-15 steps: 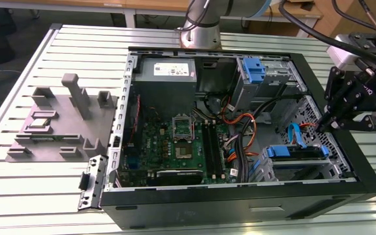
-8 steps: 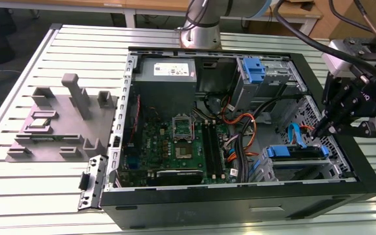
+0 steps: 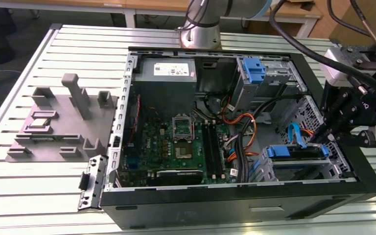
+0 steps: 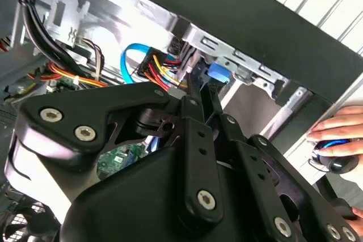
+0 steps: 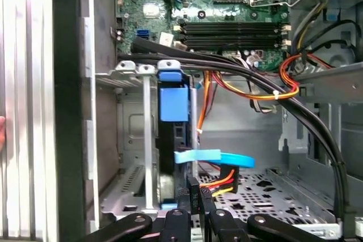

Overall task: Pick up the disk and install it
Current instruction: 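Insert the second disk wire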

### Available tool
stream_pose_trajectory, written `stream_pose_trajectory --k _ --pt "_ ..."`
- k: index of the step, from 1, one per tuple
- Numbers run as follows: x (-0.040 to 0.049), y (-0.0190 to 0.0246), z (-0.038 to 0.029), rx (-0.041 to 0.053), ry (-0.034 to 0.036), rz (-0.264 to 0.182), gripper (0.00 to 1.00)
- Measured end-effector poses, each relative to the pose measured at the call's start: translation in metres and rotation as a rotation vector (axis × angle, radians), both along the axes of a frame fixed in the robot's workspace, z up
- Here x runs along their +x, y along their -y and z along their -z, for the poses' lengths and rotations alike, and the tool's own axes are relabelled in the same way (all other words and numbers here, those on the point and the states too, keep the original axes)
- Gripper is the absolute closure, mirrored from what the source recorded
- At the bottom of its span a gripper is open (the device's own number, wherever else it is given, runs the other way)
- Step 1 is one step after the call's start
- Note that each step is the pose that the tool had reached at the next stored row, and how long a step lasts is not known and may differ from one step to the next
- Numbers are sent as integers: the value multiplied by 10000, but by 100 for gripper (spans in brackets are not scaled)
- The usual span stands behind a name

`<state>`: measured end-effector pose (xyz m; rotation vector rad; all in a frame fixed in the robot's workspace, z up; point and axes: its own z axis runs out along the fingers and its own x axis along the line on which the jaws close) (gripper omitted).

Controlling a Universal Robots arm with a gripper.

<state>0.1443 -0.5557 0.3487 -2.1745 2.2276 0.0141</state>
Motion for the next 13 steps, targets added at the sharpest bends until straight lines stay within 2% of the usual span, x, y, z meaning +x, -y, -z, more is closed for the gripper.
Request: stream_pose_trajectory --k 6,11,13 --pt "-21 60 32 33 30 -29 79" --pt "-52 84 58 113 95 -107 79" --pt "-63 86 71 174 123 -162 79"
